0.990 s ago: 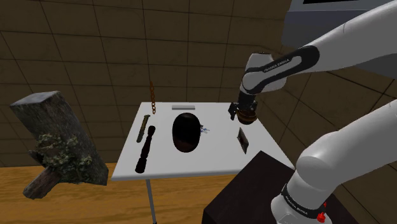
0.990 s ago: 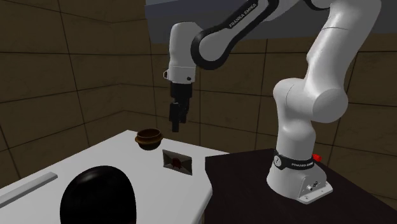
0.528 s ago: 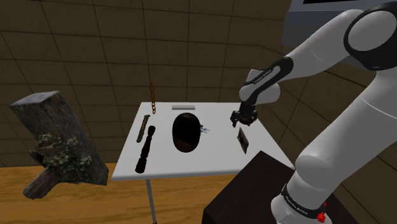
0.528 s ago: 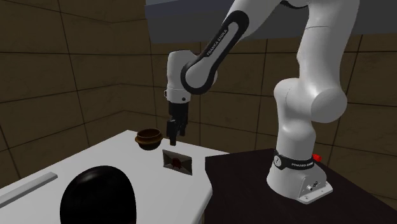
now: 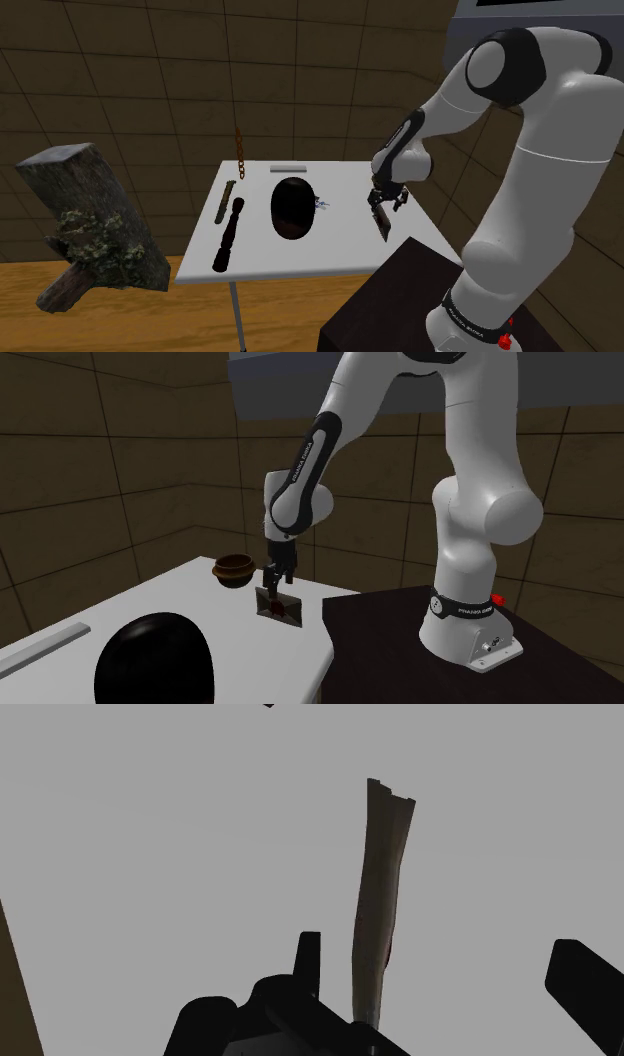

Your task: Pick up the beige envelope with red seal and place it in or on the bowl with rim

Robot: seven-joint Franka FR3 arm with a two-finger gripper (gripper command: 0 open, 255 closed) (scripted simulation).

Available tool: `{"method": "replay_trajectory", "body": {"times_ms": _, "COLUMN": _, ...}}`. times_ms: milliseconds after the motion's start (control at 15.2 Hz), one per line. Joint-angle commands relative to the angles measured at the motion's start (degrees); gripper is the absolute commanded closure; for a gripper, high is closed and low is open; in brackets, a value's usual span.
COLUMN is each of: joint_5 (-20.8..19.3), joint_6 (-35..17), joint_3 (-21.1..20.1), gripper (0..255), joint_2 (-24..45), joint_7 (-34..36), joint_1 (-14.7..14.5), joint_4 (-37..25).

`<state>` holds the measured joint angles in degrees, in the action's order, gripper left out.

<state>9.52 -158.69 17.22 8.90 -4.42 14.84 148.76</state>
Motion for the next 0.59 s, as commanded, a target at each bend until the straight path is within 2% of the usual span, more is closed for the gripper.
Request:
{"method": "replay_trajectory", "body": {"times_ms": 0, "joint_5": 3.29, "joint_6": -2.04, "joint_3": -0.75, "gripper": 0, "joint_2": 3.7, "joint_7": -2.61, "joint_1": 1.59, "joint_4": -1.16}}
{"method": "replay_trajectory", "body": {"times_ms": 528, "joint_5": 9.36, "joint_6": -7.35, "joint_3": -5.72, "gripper": 0, "joint_2": 10.88, "joint_7": -7.22, "joint_1": 5.22, "joint_4": -2.91}}
